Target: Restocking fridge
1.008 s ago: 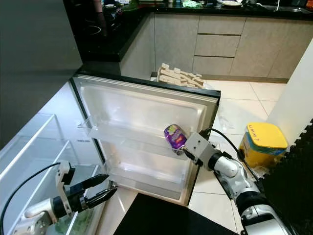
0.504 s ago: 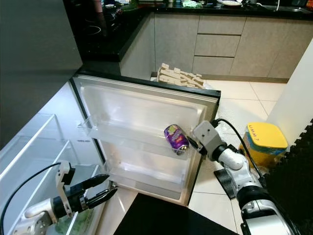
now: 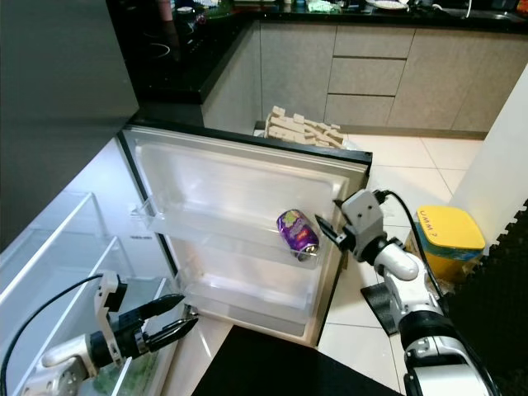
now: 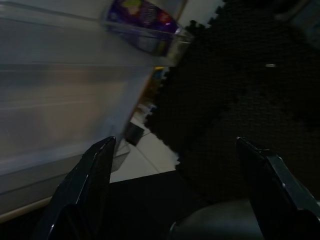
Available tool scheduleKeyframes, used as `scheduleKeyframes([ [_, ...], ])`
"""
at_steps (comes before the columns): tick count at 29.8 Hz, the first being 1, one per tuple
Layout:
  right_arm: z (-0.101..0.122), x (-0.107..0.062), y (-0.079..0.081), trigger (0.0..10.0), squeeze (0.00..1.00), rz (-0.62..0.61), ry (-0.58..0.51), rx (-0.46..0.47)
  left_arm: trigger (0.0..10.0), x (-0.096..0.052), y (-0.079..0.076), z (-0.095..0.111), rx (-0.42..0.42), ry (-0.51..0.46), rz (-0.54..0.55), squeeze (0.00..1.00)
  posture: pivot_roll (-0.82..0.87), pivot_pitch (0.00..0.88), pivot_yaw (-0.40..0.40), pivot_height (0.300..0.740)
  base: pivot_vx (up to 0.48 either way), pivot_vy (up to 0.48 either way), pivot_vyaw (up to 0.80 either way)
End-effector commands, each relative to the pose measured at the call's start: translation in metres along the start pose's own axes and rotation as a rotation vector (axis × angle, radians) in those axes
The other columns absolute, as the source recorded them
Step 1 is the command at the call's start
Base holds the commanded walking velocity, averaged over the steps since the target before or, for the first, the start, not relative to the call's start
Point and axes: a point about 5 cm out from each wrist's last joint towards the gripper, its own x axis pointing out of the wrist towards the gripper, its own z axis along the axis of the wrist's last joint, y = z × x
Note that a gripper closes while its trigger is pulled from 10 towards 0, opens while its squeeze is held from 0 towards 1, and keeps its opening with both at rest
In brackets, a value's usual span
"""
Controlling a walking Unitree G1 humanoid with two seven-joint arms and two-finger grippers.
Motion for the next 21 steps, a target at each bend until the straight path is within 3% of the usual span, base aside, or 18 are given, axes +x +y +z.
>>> scheduleKeyframes([
  [1, -0.002, -0.006, 0.003, 10.0, 0.0, 0.058, -0.018, 0.089, 10.0, 0.002, 0.0, -0.006, -0.004, 0.016, 0.017, 0.0, -0.05, 0.0, -0.003, 0.74, 0.0, 0.0, 0.0],
  [3, -0.005, -0.012, 0.008, 10.0, 0.0, 0.116, -0.006, 0.124, 10.0, 0.003, 0.0, -0.006, -0.006, 0.012, 0.02, 0.0, -0.05, 0.0, -0.005, 0.74, 0.0, 0.0, 0.0],
  [6, -0.018, -0.035, 0.025, 10.0, 0.0, 0.314, 0.042, 0.249, 10.0, 0.005, -0.001, -0.007, -0.009, 0.002, 0.021, 0.0, -0.05, 0.0, -0.005, 0.74, 0.0, 0.0, 0.0],
  [7, -0.018, -0.035, 0.025, 10.0, 0.0, 0.314, 0.042, 0.249, 10.0, 0.005, -0.001, -0.007, -0.009, 0.002, 0.021, 0.0, -0.05, 0.0, -0.005, 0.74, 0.0, 0.0, 0.0],
  [10, -0.031, -0.053, 0.039, 10.0, 0.0, 0.442, 0.131, 0.319, 10.0, 0.006, -0.001, -0.007, -0.011, 0.002, 0.02, 0.0, -0.05, 0.0, -0.005, 0.74, 0.0, 0.0, 0.0],
  [11, -0.047, -0.066, 0.046, 10.0, 0.0, 0.478, 0.223, 0.349, 10.0, 0.007, -0.001, -0.009, -0.013, 0.005, 0.022, 0.0, -0.06, 0.0, -0.002, 0.74, 0.0, 0.0, 0.0],
  [13, -0.047, -0.066, 0.046, 10.0, 0.0, 0.478, 0.223, 0.349, 10.0, 0.007, -0.001, -0.009, -0.013, 0.005, 0.022, 0.0, -0.06, 0.0, -0.002, 0.74, 0.0, 0.0, 0.0],
  [14, -0.076, -0.088, 0.058, 10.0, 0.0, 0.478, 0.393, 0.42, 10.0, 0.009, -0.002, -0.012, -0.018, 0.011, 0.022, 0.0, -0.06, 0.0, 0.005, 0.74, 0.0, 0.0, 0.0],
  [17, -0.094, -0.103, 0.065, 10.0, 0.0, 0.449, 0.491, 0.458, 10.0, 0.011, -0.003, -0.014, -0.023, 0.012, 0.017, 0.0, -0.06, 0.0, 0.005, 0.74, 0.0, 0.0, 0.0],
  [20, -0.094, -0.103, 0.065, 10.0, 0.0, 0.449, 0.491, 0.458, 10.0, 0.011, -0.003, -0.014, -0.023, 0.012, 0.017, 0.0, -0.06, 0.0, 0.005, 0.74, 0.0, 0.0, 0.0],
  [21, -0.103, -0.111, 0.07, 10.0, 0.0, 0.427, 0.539, 0.476, 10.0, 0.012, -0.004, -0.015, -0.023, 0.013, 0.013, 0.0, -0.06, 0.0, 0.006, 0.74, 0.0, 0.0, 0.0],
])
